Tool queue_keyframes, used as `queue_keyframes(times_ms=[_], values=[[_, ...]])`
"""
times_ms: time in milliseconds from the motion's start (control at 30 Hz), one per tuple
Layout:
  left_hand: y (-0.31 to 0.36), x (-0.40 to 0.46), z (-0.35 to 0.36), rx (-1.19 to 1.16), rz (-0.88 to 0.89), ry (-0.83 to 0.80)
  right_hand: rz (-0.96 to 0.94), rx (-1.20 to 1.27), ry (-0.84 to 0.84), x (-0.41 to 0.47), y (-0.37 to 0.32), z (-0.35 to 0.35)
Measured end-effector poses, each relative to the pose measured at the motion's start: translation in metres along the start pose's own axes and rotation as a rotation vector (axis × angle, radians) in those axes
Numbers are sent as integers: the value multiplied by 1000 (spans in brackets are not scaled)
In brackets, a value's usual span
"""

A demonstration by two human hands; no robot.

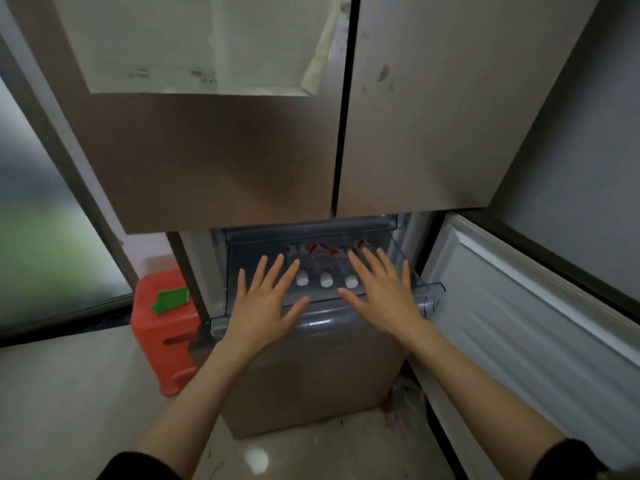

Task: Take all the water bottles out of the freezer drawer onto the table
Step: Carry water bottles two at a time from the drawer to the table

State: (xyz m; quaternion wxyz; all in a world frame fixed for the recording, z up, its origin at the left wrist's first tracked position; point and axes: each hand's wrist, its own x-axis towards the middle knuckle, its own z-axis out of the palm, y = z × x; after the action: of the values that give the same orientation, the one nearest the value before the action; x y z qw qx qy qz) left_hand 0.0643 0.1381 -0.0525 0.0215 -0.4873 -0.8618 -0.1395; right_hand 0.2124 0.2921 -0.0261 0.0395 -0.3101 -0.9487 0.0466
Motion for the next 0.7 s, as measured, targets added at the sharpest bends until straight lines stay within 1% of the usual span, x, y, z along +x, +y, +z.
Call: queue_keyframes(times_ms=[167,300,367,433,467,533,600,700], values=[[-7,56,28,-72,-114,-166,-51,-17,-139,59,19,22],[-15,86,54,-118,-186,-264,-88,9,-268,100,30,44],[-20,102,69,-179,-237,-346,-53,103,-329,117,30,54],[-21,117,84,-250,-297,-429,33,278,-419,130,28,63],[-21,123,92,-271,-318,-450,73,357,-465,137,29,69],[-19,133,103,-293,-355,-467,119,423,-540,151,30,82],[-21,142,113,-327,-397,-491,124,433,-550,163,30,94],[-28,157,133,-343,-489,-567,105,413,-546,176,28,109]])
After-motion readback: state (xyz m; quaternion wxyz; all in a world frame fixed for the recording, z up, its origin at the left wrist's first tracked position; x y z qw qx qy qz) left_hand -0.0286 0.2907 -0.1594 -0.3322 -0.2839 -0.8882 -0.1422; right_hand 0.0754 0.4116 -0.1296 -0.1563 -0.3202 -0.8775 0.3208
